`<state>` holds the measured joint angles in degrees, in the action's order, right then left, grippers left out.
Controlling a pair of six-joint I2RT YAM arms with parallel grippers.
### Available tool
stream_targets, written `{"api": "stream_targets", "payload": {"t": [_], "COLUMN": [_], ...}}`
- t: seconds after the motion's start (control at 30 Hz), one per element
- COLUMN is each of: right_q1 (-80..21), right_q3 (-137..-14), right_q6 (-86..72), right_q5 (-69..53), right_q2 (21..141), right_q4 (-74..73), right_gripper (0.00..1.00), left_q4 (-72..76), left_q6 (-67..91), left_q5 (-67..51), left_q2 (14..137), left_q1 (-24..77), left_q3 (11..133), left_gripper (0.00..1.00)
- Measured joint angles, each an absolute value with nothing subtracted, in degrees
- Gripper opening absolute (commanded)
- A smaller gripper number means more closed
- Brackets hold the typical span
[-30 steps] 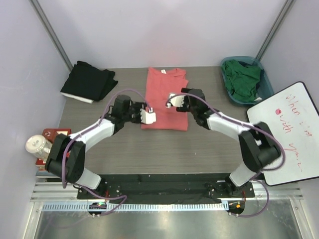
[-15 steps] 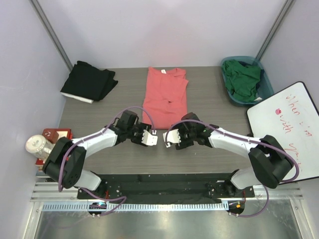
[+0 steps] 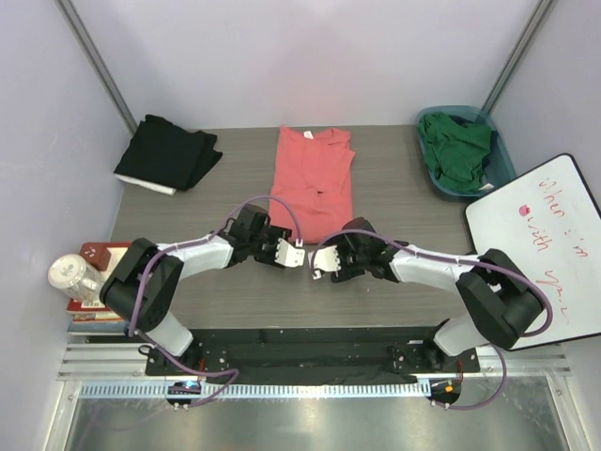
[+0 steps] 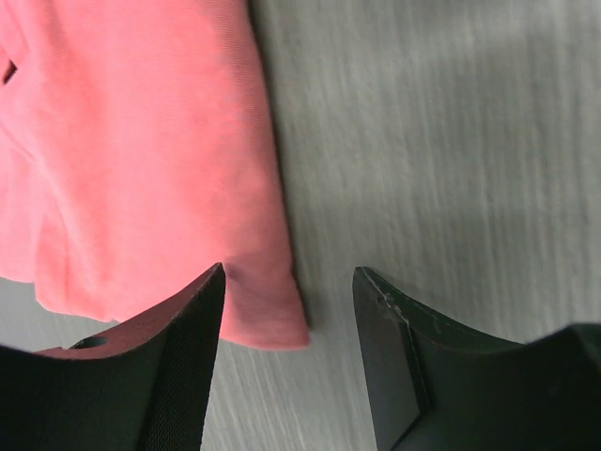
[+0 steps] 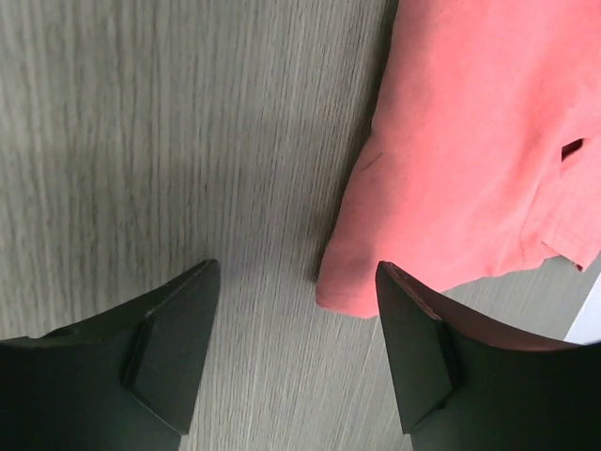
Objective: Fold and stack the t-shirts
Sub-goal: Grab one side of the 2/3 rectangular tshirt with both arms
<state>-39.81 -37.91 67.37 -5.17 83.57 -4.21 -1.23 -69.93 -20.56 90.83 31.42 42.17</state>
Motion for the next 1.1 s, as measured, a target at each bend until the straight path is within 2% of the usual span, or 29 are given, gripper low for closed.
{"api": "stream_targets", "payload": {"t": [0.23,0.33,0.4,0.43,0.47,0.5,0.53,0.57,0.83,0.97,1.0,1.1], "right_q1": [-37.3,-35.4,-34.5,-34.1,-33.9,-33.7,-33.5,-33.5,-34.0,-35.6,-36.9,-37.8], "right_q3": [-39.1,-41.4,-43.0,-43.7,-44.4,-44.9,-45.3,-45.4,-45.3,-42.4,-41.8,-41.9], "right_q6": [67.9,68.2,68.4,68.6,68.9,69.0,69.2,69.3,67.9,67.0,66.3,65.9], "right_q5": [-5.4,-5.6,-5.7,-5.7,-5.8,-5.8,-6.2,-6.3,-7.5,-8.7,-10.1,-11.6], "right_q2": [87.9,91.0,92.9,93.8,94.6,95.3,96.2,96.4,93.7,86.8,81.2,77.9], "right_q4": [1.7,3.4,4.0,4.3,4.5,4.4,4.2,4.2,-1.0,-5.3,-9.6,-12.9], "right_gripper": [0.64,0.61,0.55,0.46,0.37,0.24,0.06,0.01,0.01,0.01,0.01,0.01], "left_q4": [0.7,1.0,1.3,1.3,1.2,1.3,0.6,0.4,-4.3,-9.1,-15.3,-20.1], "left_q6": [-69.6,-69.6,-69.6,-69.5,-69.7,-69.7,-69.9,-69.9,-70.1,-69.8,-69.9,-70.2], "left_q5": [-19.8,-19.3,-19.3,-19.3,-19.3,-19.4,-19.5,-19.5,-21.7,-24.0,-26.3,-27.9], "left_q2": [94.3,95.5,95.9,96.2,96.6,96.8,97.3,97.7,96.9,93.7,88.6,84.8], "left_q1": [31.4,31.0,31.0,31.0,31.0,31.0,31.0,31.0,30.6,30.6,30.6,30.6], "left_q3": [45.1,46.1,46.3,46.4,46.5,46.6,46.9,47.0,48.1,47.4,47.3,47.8], "left_gripper": [0.55,0.49,0.38,0.29,0.01,0.0,0.0,0.0,0.0,0.0,0.0,0.0]}}
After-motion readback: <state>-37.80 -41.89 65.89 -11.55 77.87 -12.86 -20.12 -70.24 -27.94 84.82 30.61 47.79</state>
